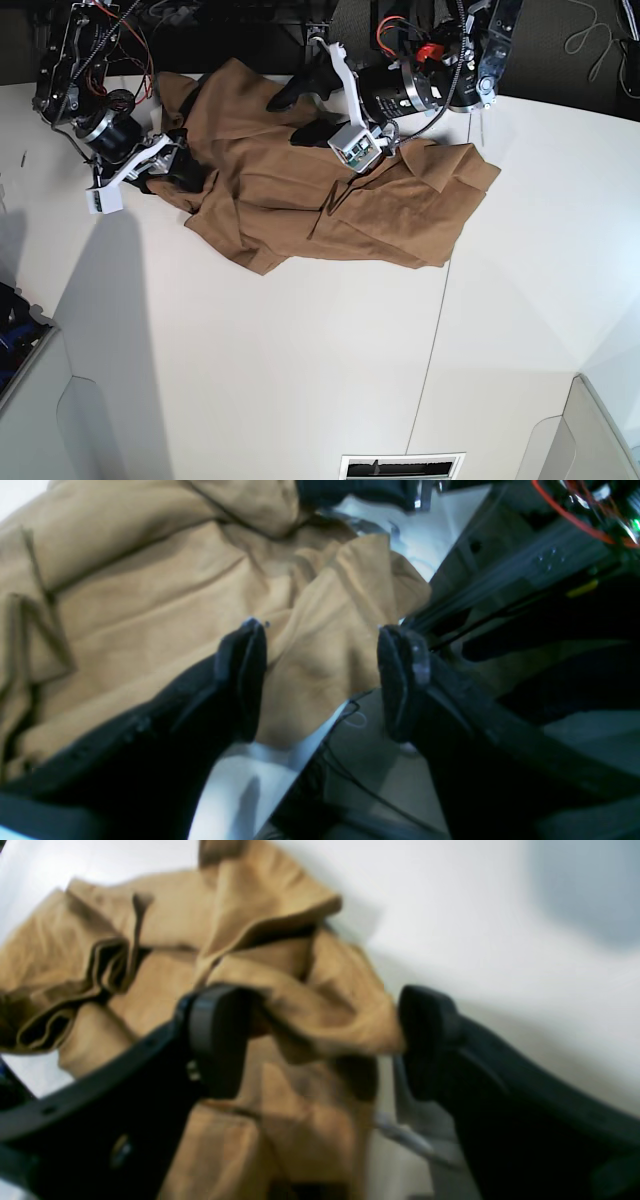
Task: Layout the t-shirt on the table in an organized manner, then fold the t-shirt properly
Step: 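Lift the strip end with the left gripper and fold it toward the right gripper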
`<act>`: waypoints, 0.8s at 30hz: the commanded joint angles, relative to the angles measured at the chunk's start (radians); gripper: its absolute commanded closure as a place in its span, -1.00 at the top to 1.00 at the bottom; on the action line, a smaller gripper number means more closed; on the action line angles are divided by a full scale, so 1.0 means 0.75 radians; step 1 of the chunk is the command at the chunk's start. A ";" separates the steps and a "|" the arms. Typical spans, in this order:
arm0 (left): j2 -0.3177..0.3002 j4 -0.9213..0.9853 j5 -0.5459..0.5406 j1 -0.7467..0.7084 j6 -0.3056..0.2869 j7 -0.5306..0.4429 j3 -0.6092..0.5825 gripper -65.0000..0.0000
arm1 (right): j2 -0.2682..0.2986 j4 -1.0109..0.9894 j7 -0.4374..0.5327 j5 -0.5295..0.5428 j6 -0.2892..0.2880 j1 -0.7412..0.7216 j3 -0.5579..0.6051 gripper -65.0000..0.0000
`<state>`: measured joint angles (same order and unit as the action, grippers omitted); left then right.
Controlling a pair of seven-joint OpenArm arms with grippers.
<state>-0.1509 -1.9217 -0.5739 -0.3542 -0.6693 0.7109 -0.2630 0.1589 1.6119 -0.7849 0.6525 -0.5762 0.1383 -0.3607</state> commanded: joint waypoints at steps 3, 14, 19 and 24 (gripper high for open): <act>0.056 0.049 -0.024 0.011 -0.007 -0.032 -0.001 0.15 | -0.022 0.021 -0.028 0.013 -0.005 0.003 0.003 0.39; 0.101 0.266 0.030 0.098 -0.011 -0.057 -0.001 0.15 | -0.024 0.021 -0.047 0.083 -0.007 0.124 0.003 0.39; 0.101 0.294 0.008 0.164 -0.011 -0.066 -0.001 0.15 | -0.024 0.021 -0.041 0.082 -0.006 0.119 0.003 0.03; 0.102 0.292 -0.053 0.220 -0.011 -0.066 -0.001 0.15 | -0.025 0.021 -0.025 0.083 -0.006 0.120 0.003 -1.00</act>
<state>-0.0795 -1.6848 -0.5926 -0.1986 -0.6666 0.6800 -0.2626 0.1326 1.6146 -0.8146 0.7097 -0.5770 0.2348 -0.3576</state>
